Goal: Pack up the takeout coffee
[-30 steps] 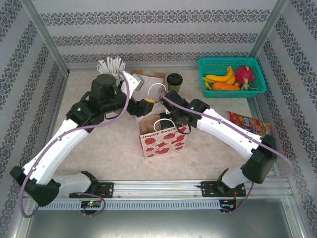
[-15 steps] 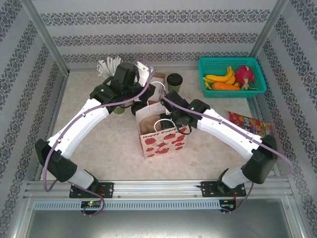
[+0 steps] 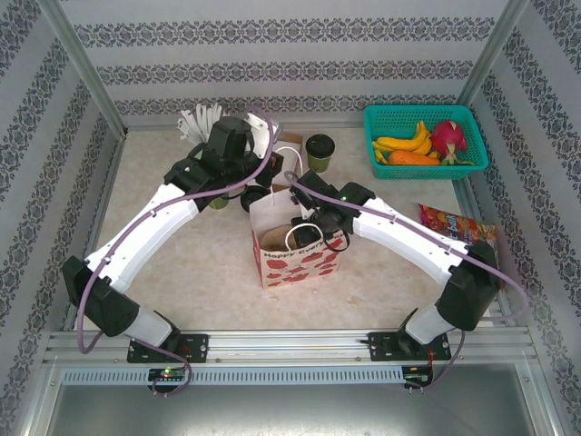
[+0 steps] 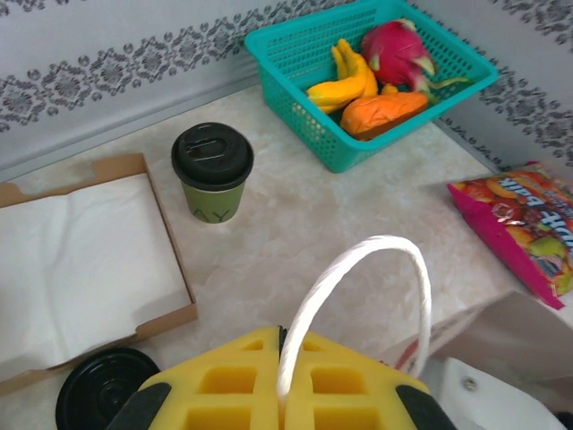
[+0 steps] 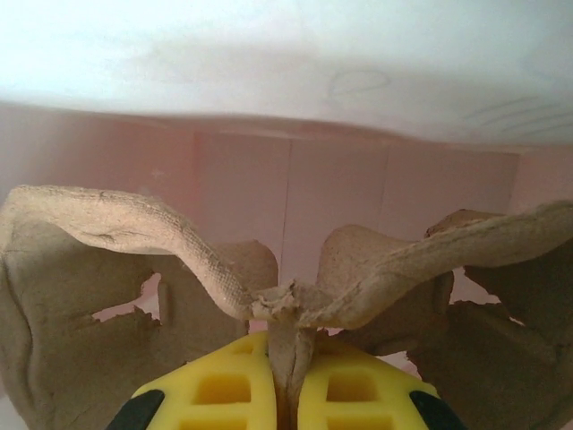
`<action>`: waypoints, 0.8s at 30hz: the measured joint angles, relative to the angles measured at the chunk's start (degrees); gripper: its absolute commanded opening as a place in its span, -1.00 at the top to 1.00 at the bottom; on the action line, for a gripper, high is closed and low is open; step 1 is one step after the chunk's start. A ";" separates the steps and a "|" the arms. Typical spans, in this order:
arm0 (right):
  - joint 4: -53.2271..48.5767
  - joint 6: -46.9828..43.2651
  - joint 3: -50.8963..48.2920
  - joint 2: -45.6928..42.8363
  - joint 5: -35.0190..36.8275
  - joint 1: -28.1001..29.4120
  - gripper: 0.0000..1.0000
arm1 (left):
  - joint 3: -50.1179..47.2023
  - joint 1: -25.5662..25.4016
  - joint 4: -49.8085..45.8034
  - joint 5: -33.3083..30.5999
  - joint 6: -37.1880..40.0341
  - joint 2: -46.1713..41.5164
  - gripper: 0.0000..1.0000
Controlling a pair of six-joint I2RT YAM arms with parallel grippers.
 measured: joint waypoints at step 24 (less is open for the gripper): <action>-9.16 2.10 9.73 6.78 -4.74 -0.76 1.00 | -19.87 0.44 5.95 16.11 3.56 -24.79 -0.46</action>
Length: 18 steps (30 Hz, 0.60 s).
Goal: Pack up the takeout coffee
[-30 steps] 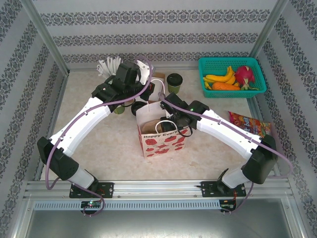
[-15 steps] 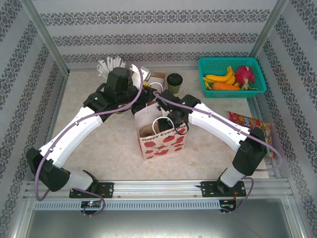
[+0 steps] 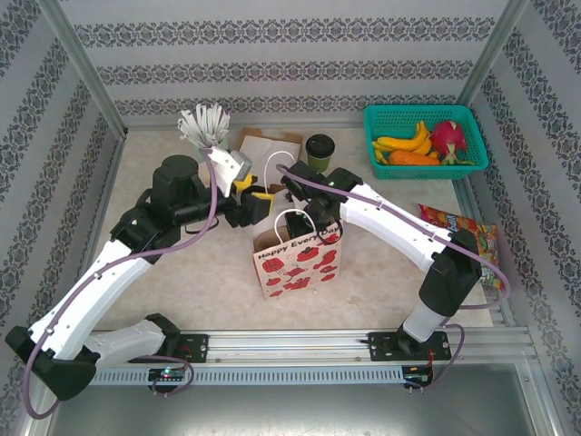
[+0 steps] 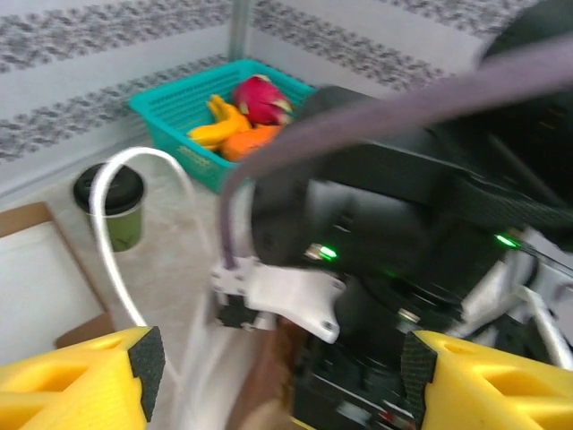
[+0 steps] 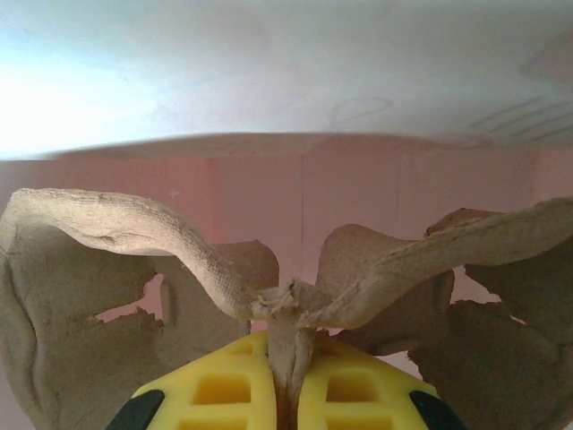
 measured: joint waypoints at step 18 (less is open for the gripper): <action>-4.28 2.86 1.84 0.15 -0.61 0.00 1.00 | 0.48 -9.55 -3.52 17.44 10.10 3.96 -0.56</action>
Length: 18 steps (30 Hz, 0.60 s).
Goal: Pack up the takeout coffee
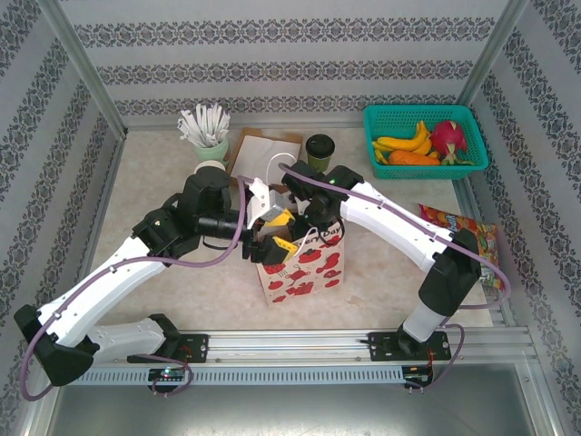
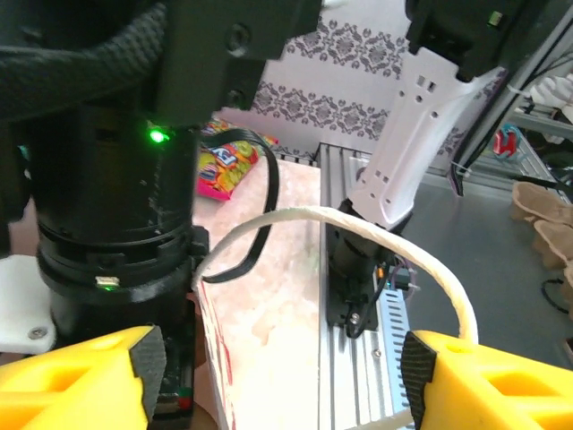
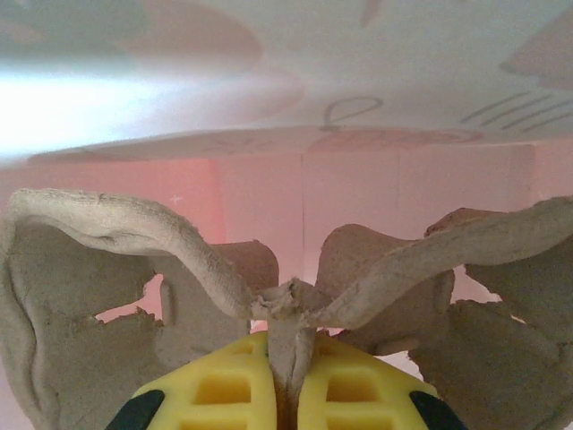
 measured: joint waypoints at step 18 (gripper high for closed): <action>0.92 1.73 0.07 0.00 0.04 0.02 1.00 | -2.16 -0.02 0.24 -3.08 3.04 -2.36 0.27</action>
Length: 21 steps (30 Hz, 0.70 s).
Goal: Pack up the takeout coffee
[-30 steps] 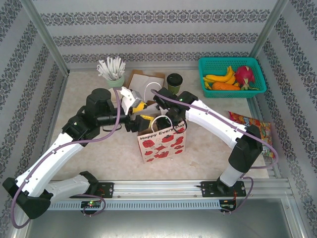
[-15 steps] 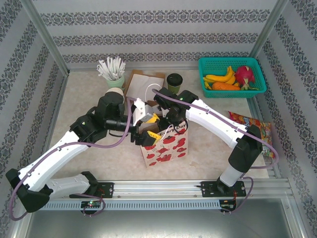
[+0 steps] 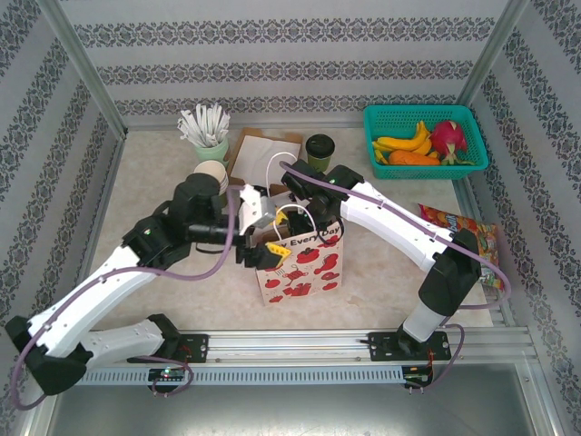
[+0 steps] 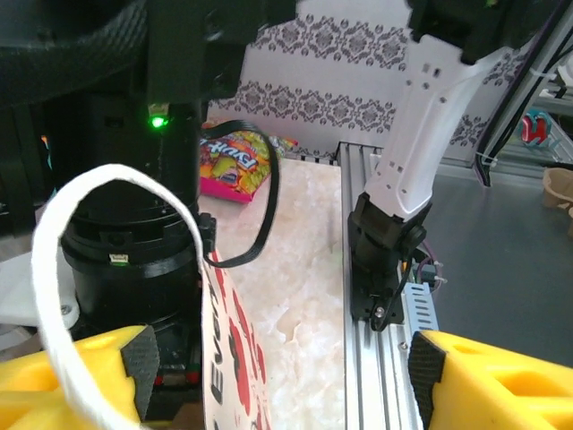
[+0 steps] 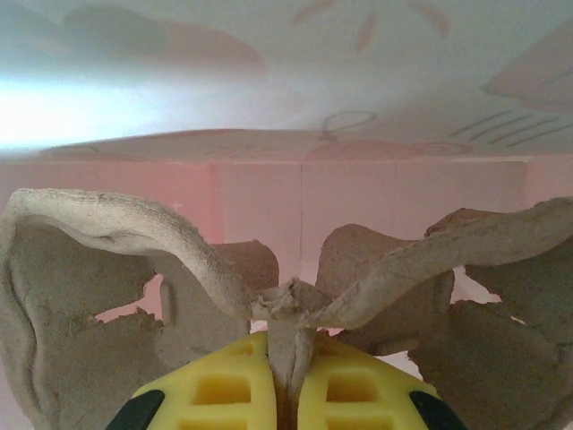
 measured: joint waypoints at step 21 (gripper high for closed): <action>-1.16 9.18 -0.94 -0.02 -6.67 -1.53 1.00 | 8.72 -14.53 -15.08 1.31 20.35 8.11 1.00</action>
